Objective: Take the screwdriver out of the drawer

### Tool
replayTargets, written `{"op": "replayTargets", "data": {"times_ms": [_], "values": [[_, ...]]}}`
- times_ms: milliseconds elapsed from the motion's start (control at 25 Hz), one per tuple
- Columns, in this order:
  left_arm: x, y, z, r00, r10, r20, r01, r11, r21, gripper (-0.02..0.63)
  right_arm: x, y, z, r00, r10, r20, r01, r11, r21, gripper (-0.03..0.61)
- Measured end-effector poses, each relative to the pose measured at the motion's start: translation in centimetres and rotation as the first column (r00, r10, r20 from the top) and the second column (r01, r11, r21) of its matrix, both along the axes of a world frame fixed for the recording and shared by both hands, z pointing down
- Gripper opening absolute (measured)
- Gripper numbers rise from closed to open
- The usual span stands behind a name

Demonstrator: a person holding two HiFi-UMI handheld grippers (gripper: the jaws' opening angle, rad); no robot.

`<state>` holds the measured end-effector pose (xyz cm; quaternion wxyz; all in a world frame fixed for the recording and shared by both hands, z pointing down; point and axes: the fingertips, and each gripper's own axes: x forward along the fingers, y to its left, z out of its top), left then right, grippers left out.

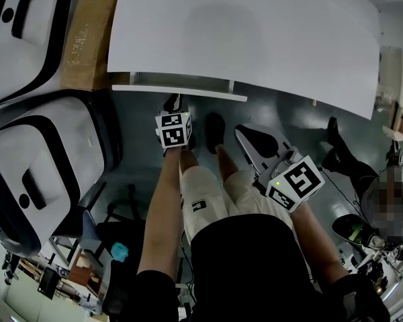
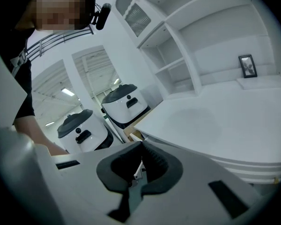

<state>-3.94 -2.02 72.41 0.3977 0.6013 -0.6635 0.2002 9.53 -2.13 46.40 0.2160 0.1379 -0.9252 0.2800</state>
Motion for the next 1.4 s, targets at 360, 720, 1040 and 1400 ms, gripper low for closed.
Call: {"op": "replayTargets", "data": {"times_ms": [360,720,1040,1400], "values": [[0.8,3.1,0.0,1.000,0.015,-0.005,-0.015,1.000,-0.018,0.083,-0.7,0.8,-0.4,1.000,-0.028,-0.003,0.028,1.000,0.008,0.018],[1.6,6.4,-0.2,0.999,0.010,-0.045,-0.011,1.000,-0.012,0.082,-1.1,2.6,-0.6,0.998,-0.056,-0.003,0.056,0.998,0.007,0.018],[2.6,10.3,-0.3,0.999,0.015,-0.043,-0.015,1.000,-0.008,0.083,-1.3,4.5,-0.8,0.996,-0.085,-0.002,0.085,0.996,0.011,0.018],[3.4,12.8,-0.5,0.999,0.005,-0.054,-0.005,1.000,-0.010,0.083,-1.3,5.5,-1.2,0.995,-0.105,-0.002,0.105,0.994,0.021,0.018]]}}
